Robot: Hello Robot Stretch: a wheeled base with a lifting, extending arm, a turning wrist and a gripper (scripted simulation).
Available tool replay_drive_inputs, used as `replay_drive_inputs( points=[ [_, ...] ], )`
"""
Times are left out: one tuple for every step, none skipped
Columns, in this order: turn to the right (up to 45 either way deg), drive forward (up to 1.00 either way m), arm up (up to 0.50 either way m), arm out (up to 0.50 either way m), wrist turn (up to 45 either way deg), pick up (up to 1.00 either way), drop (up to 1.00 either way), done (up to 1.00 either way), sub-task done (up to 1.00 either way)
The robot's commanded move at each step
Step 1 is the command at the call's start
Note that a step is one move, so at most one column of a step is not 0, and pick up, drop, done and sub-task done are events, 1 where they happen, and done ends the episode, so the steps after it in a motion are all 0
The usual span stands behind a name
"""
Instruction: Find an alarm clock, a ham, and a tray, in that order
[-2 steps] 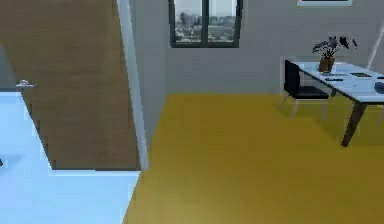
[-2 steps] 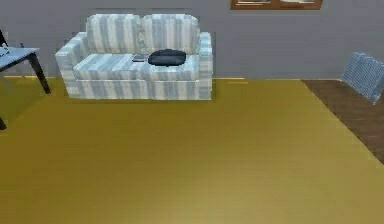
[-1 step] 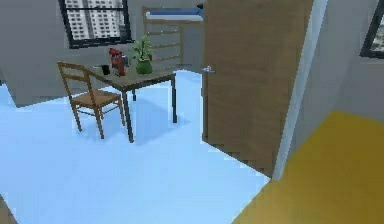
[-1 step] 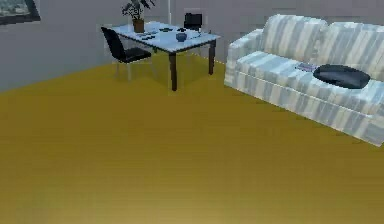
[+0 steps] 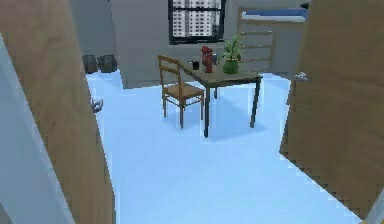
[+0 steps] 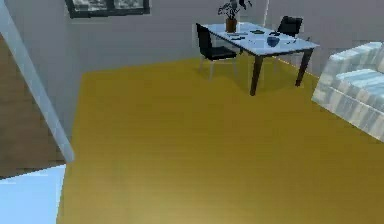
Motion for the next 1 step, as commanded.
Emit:
replay_drive_inputs(
  points=[
    [0.0, 1.00, 0.00, 0.00, 0.0, 0.00, 0.00, 0.00, 0.00]
  ],
)
